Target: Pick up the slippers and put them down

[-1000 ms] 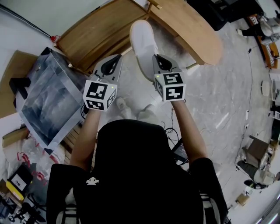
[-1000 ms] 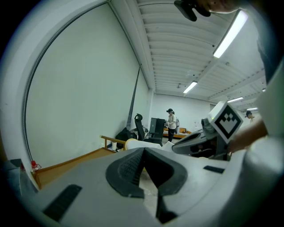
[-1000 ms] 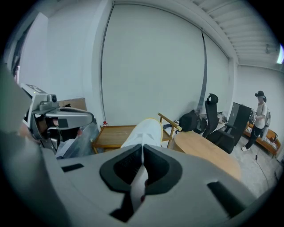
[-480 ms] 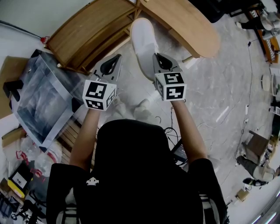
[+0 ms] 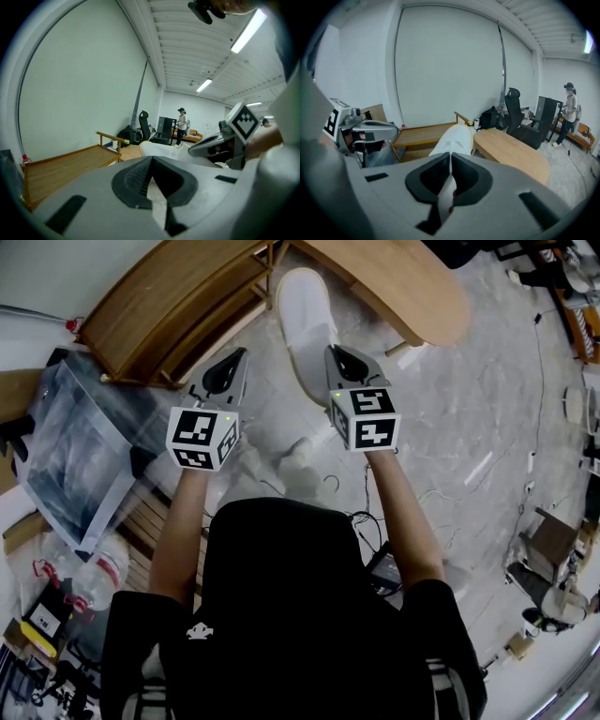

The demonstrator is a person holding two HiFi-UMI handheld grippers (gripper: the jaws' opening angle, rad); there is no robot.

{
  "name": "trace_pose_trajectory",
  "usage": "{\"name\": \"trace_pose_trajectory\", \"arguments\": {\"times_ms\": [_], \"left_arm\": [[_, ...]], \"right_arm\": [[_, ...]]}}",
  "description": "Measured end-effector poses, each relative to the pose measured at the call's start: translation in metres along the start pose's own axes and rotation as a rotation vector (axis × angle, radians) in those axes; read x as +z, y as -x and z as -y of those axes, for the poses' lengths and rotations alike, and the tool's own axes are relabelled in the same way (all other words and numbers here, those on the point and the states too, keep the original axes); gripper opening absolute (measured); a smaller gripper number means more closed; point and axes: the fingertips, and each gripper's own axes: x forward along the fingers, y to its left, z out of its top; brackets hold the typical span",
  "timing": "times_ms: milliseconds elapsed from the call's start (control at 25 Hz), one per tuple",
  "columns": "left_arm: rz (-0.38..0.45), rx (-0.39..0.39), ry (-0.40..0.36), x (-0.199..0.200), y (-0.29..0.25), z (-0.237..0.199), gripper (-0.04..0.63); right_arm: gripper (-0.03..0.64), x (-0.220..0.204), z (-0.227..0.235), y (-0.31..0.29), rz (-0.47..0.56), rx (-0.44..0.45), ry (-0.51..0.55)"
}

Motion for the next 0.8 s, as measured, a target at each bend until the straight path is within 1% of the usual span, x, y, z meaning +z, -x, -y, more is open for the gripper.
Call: {"name": "trace_pose_trajectory", "arguments": {"times_ms": [160,400,640,800], "left_arm": [[-0.013,0.004,0.001,-0.008,-0.013,0.01,0.006],[-0.041,0.001,0.006,-0.032,-0.033,0.024,0.006],[-0.065,-0.019,0.02,-0.065,-0.057,0.034,0.006],[-0.09,-0.028,0.031,-0.103,-0.08,0.035,0.006]], "right_arm": [[0.006,-0.013,0.013,-0.002,-0.012,0.009,-0.012],[0.006,-0.039,0.03,-0.01,-0.031,0.023,-0.031],[0.006,-0.07,0.046,-0.03,-0.05,0.023,-0.041],[0.006,-0.096,0.055,-0.048,-0.053,0.017,-0.05]]}}
